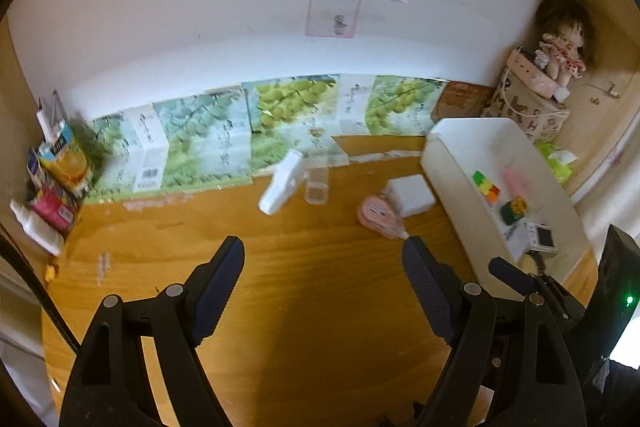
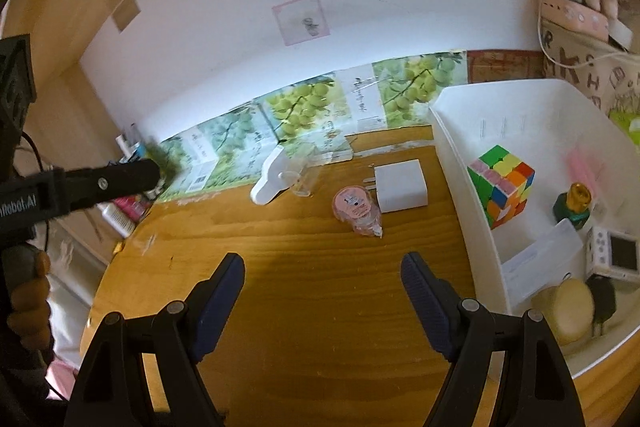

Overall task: Organize rigid objects
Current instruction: 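Move left gripper to the white fan-shaped piece while right gripper approaches the pink tape roller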

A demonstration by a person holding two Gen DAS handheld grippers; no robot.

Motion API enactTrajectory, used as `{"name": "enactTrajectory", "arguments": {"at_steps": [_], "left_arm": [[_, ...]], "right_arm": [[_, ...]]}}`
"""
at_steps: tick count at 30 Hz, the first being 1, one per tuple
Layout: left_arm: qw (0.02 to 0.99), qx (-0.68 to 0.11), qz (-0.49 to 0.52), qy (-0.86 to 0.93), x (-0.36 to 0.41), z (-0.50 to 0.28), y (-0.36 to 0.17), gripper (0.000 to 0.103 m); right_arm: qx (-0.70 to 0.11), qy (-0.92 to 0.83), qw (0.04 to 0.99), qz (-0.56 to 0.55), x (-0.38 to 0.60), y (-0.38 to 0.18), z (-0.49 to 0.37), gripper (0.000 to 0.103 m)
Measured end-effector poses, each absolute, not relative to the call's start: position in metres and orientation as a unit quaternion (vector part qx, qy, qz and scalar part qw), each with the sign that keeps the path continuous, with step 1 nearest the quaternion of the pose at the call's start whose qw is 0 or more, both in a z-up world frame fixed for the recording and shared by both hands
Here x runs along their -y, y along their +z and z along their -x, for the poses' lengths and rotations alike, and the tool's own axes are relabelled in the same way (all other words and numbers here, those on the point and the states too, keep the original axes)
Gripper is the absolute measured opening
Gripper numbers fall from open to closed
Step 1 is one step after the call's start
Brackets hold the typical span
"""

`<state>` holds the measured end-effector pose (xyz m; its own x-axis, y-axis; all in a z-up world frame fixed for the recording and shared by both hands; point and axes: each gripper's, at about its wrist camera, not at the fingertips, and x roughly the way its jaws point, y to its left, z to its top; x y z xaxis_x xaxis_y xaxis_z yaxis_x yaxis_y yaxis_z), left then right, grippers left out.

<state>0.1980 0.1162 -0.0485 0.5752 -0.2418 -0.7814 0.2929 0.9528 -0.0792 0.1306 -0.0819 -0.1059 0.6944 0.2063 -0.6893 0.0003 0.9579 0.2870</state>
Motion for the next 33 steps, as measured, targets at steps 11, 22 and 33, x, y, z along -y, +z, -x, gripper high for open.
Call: {"name": "enactTrajectory", "arguments": {"at_steps": [11, 22, 33], "left_arm": [[0.861, -0.477, -0.045, -0.173, -0.128, -0.262, -0.07, 0.083], [0.82, -0.542, -0.057, -0.172, -0.122, -0.328, -0.131, 0.083], [0.818, -0.553, -0.022, -0.159, -0.119, -0.36, -0.172, 0.083]], "right_arm": [[-0.341, 0.009, 0.938, -0.063, 0.049, -0.121, -0.164, 0.081], [-0.348, -0.005, 0.936, -0.046, 0.038, -0.144, -0.207, 0.081], [-0.397, -0.022, 0.917, -0.031, 0.033, -0.179, -0.235, 0.081]]}}
